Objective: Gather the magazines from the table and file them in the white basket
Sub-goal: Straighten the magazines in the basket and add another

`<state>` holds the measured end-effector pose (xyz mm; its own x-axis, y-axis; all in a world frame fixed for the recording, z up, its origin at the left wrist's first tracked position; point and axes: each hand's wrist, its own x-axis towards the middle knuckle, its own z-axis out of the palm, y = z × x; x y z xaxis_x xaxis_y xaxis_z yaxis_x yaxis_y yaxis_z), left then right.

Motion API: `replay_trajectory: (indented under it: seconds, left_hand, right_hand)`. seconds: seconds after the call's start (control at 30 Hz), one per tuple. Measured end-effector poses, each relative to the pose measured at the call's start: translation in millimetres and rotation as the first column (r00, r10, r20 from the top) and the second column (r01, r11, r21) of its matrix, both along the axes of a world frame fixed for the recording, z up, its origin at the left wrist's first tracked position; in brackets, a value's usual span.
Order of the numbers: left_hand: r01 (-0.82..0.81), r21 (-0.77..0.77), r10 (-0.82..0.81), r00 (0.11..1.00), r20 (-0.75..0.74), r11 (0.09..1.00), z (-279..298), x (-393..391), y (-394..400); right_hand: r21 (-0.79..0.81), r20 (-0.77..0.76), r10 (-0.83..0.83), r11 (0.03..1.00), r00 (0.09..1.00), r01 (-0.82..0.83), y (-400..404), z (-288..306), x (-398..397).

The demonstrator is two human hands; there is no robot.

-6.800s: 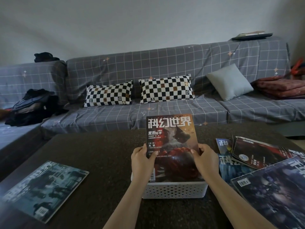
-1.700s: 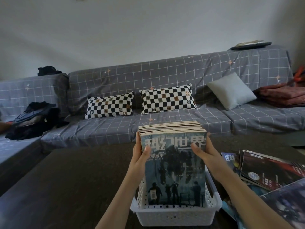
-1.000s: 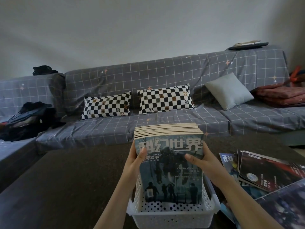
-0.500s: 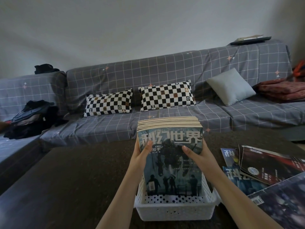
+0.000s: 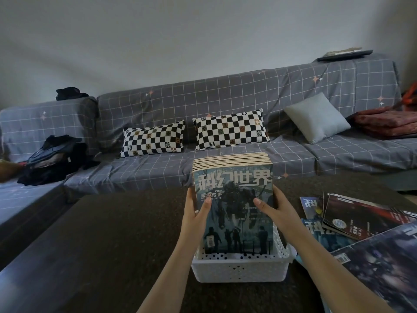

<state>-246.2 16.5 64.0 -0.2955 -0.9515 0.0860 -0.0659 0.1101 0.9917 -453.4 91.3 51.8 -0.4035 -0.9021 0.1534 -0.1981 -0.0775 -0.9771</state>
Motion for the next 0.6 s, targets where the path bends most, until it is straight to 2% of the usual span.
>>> replay_trajectory:
  seconds: [0.1,0.2,0.27,0.37,0.47,0.6]
  left_hand:
    - [-0.223,-0.084,0.232,0.966,0.116,0.971,-15,0,19]
    - [-0.383,-0.178,0.403,0.91,0.095,0.907,-27,2,40]
    - [-0.335,-0.257,0.383,0.91,0.162,0.906,-31,1,51]
    - [-0.154,-0.33,0.262,0.913,0.312,0.931,-28,-6,63]
    - [0.004,-0.316,0.145,0.884,0.445,0.949,-25,-21,75]
    - [0.128,-0.257,0.012,0.876,0.483,0.958,-24,-46,96]
  right_hand:
    - [0.039,-0.059,-0.01,0.999,0.998,0.012,16,-2,5]
    - [0.056,-0.148,-0.034,0.998,0.988,0.043,35,-11,15]
    - [0.048,-0.16,-0.053,0.997,0.986,0.062,47,-16,22]
    - [0.023,-0.23,-0.087,0.995,0.969,0.095,60,-22,29]
    - [-0.019,-0.318,-0.152,0.988,0.936,0.154,76,-25,31]
    - [-0.021,-0.345,-0.223,0.973,0.912,0.23,105,-26,19]
